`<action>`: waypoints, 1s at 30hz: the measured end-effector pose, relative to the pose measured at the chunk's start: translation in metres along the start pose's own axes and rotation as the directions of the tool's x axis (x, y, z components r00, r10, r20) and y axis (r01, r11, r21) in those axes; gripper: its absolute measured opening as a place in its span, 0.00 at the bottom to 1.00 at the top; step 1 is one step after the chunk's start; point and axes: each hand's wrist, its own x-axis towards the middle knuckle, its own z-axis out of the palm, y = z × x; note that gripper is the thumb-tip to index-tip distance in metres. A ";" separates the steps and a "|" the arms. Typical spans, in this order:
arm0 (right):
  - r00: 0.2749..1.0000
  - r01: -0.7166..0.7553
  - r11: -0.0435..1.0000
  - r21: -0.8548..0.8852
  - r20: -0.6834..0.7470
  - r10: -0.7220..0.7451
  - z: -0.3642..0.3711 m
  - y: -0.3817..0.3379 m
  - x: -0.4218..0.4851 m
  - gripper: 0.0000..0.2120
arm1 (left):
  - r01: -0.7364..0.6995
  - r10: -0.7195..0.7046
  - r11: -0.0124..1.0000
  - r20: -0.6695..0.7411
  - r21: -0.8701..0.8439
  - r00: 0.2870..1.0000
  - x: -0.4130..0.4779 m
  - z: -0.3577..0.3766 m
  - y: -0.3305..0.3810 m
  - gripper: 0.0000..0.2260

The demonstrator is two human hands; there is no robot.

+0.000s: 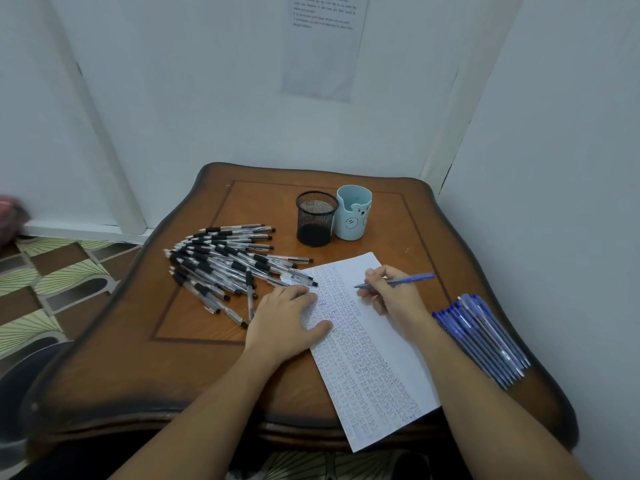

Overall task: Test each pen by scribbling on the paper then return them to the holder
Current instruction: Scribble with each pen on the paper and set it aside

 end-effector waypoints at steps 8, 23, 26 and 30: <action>0.997 0.065 0.974 -0.219 -0.035 -0.074 0.003 0.014 0.005 0.20 | 0.003 -0.003 1.000 -0.018 -0.015 1.000 0.003 0.001 0.000 0.34; 0.985 0.169 0.947 -0.271 0.021 -0.170 0.003 0.019 -0.006 0.26 | 0.019 -0.024 0.999 -0.092 -0.049 0.996 0.008 0.007 -0.001 0.29; 0.986 0.167 0.951 -0.259 0.029 -0.166 0.003 0.020 -0.005 0.27 | 0.021 -0.026 0.999 -0.100 -0.050 0.995 0.009 0.008 -0.001 0.28; 0.987 0.162 0.946 -0.282 0.021 -0.162 0.003 0.018 -0.005 0.26 | 0.021 -0.026 0.999 -0.100 -0.046 0.995 0.009 0.009 -0.002 0.31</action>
